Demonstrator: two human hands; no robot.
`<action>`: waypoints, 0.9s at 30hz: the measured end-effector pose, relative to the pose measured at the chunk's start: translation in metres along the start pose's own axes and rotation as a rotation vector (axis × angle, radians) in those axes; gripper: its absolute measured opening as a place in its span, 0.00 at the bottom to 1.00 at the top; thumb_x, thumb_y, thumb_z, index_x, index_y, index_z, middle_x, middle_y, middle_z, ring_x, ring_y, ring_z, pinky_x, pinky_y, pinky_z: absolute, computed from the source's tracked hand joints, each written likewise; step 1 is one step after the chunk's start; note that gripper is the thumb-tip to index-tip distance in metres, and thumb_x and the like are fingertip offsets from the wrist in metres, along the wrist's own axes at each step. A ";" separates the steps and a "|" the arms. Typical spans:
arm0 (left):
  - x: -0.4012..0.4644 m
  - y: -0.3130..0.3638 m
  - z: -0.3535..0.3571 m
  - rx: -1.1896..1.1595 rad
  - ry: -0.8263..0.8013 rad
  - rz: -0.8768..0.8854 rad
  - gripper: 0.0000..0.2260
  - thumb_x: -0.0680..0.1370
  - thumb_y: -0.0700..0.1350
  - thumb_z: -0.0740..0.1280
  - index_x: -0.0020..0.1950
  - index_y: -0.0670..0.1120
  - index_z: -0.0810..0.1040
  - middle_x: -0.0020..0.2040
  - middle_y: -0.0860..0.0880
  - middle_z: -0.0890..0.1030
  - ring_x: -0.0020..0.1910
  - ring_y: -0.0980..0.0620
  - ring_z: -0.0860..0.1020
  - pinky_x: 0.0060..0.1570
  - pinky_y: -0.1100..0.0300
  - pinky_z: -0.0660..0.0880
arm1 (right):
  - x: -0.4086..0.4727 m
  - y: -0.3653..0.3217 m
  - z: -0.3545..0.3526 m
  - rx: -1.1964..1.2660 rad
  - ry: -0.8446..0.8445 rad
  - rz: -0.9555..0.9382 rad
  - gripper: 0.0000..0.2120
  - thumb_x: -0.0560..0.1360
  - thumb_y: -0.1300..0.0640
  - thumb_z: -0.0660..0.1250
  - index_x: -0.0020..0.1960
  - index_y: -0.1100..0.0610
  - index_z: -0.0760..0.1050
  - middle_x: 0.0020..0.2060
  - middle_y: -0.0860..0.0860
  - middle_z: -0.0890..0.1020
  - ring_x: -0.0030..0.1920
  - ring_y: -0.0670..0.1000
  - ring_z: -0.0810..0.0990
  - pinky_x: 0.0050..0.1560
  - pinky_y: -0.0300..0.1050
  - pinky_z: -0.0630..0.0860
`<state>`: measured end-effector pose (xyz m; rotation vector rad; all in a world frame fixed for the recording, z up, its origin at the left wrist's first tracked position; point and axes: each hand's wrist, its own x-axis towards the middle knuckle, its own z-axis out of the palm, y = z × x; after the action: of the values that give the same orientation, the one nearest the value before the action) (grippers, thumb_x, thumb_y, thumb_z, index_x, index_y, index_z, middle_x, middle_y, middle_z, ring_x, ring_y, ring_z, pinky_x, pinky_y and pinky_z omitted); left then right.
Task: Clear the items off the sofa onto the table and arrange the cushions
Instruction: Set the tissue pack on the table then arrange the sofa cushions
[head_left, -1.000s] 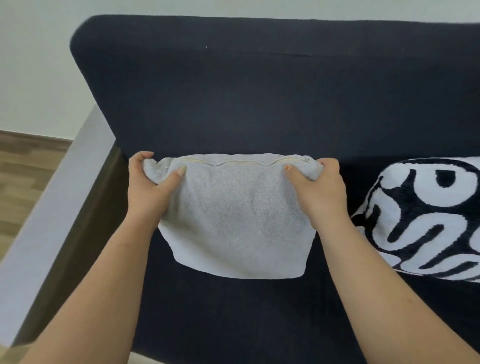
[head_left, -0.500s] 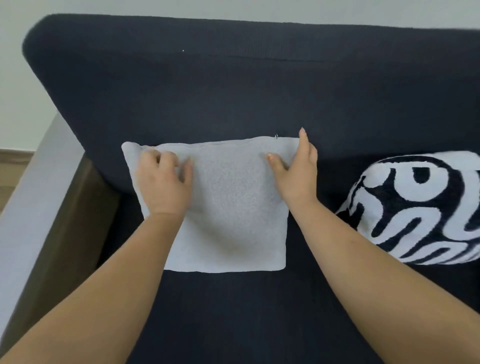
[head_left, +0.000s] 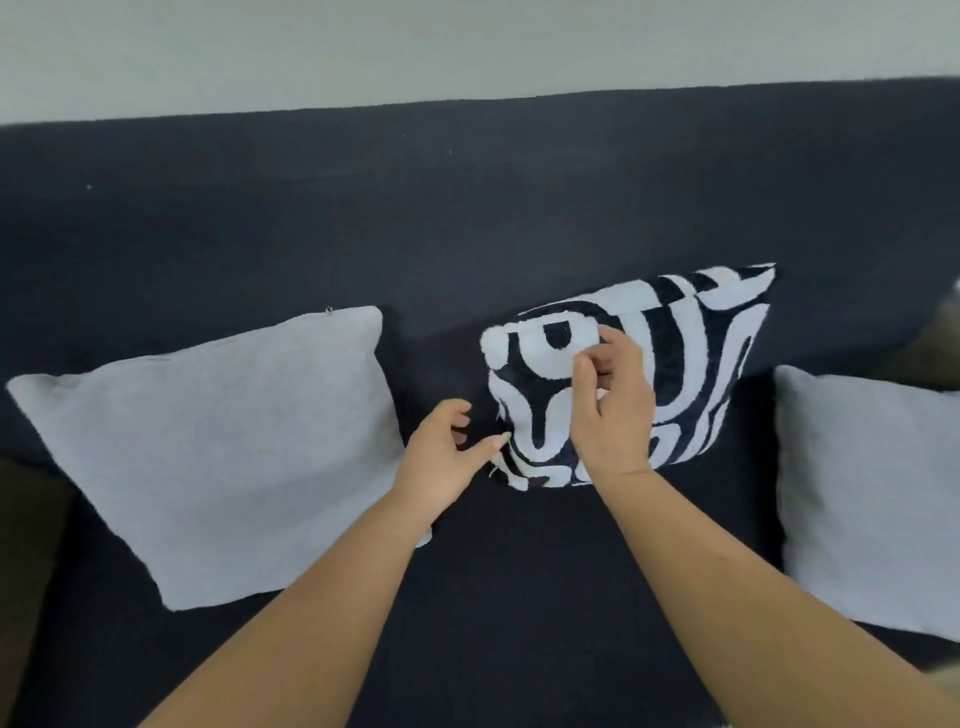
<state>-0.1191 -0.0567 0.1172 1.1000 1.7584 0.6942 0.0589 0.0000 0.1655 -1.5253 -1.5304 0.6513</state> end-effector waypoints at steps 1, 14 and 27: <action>0.005 0.001 0.010 -0.011 -0.016 -0.061 0.35 0.73 0.57 0.76 0.75 0.50 0.68 0.70 0.50 0.75 0.65 0.50 0.77 0.62 0.56 0.75 | 0.011 0.016 -0.020 0.016 0.121 0.047 0.16 0.80 0.54 0.60 0.67 0.55 0.69 0.53 0.48 0.78 0.51 0.43 0.77 0.52 0.42 0.76; 0.013 0.001 0.153 -0.299 0.285 -0.209 0.27 0.82 0.57 0.64 0.79 0.57 0.61 0.62 0.60 0.80 0.63 0.55 0.79 0.55 0.62 0.75 | 0.062 0.182 -0.118 0.072 -0.281 0.564 0.30 0.84 0.44 0.52 0.81 0.49 0.46 0.79 0.48 0.61 0.77 0.52 0.61 0.67 0.39 0.55; 0.011 -0.016 0.146 0.002 0.484 -0.202 0.28 0.82 0.60 0.61 0.80 0.55 0.58 0.64 0.58 0.71 0.57 0.56 0.75 0.54 0.56 0.71 | 0.040 0.188 -0.102 -0.090 -0.325 0.530 0.32 0.83 0.44 0.55 0.81 0.51 0.48 0.72 0.56 0.65 0.66 0.55 0.69 0.65 0.47 0.66</action>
<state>0.0054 -0.0547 0.0389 0.7783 2.2410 0.8833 0.2487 0.0401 0.0659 -1.9917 -1.3971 1.1941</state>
